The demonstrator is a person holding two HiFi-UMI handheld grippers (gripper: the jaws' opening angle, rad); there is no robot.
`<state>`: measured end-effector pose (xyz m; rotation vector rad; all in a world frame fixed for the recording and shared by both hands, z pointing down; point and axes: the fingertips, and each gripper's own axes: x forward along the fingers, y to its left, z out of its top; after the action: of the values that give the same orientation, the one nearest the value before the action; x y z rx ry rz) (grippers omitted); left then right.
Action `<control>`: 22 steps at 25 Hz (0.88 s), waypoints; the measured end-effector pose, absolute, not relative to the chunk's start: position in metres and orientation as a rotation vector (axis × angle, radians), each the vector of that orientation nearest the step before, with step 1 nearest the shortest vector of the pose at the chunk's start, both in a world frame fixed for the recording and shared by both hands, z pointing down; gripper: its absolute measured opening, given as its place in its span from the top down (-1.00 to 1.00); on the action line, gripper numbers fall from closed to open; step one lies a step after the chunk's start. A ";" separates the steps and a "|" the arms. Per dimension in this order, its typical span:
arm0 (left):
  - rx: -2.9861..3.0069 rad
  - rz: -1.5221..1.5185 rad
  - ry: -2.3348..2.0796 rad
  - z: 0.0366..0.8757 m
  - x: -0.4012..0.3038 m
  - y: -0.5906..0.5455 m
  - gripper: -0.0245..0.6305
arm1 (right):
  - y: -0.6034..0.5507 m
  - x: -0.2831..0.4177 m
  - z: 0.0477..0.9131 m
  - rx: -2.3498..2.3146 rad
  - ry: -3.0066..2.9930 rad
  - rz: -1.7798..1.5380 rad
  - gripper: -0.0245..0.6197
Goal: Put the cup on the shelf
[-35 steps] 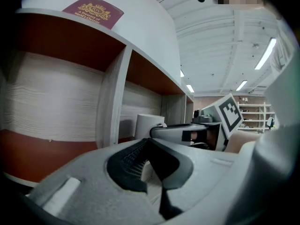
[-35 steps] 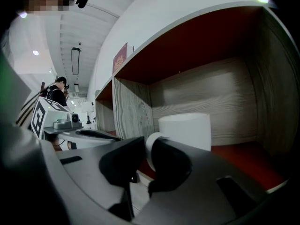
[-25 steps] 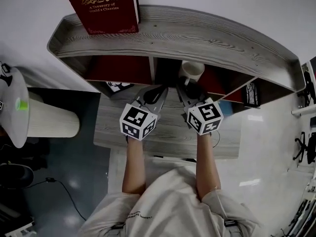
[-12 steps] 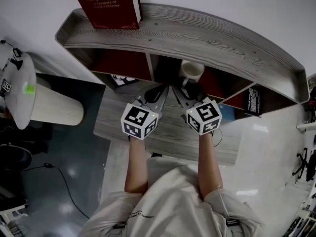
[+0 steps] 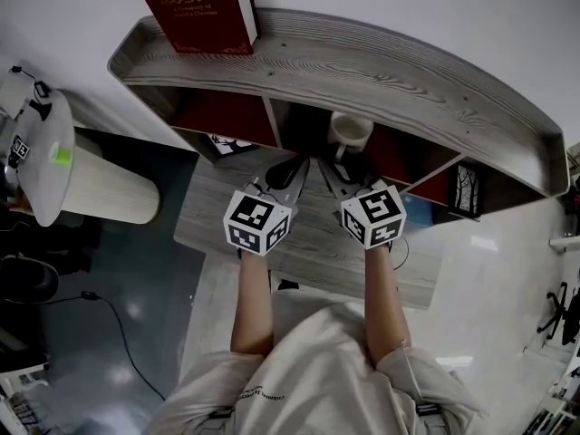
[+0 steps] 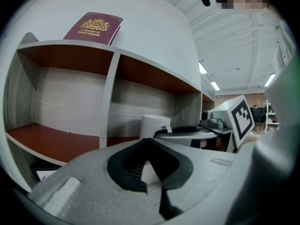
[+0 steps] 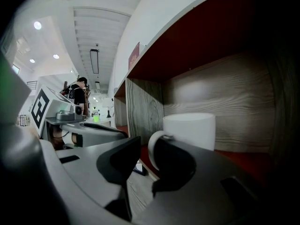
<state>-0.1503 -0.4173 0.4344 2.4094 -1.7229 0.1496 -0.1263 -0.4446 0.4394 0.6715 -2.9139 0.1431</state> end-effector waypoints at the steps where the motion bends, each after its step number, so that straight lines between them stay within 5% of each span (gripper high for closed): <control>1: 2.410 0.151 -1.724 0.434 -0.149 -0.418 0.89 | -0.445 -0.125 0.440 0.684 -2.908 0.140 0.60; 22: 2.461 0.202 -1.667 0.430 -0.110 -0.424 0.89 | -0.445 -0.089 0.436 0.738 -2.914 0.160 0.60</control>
<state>-0.1096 -0.4244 0.4305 2.4610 -1.6668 0.2023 -0.0893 -0.4446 0.4363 0.7380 -2.9144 0.1596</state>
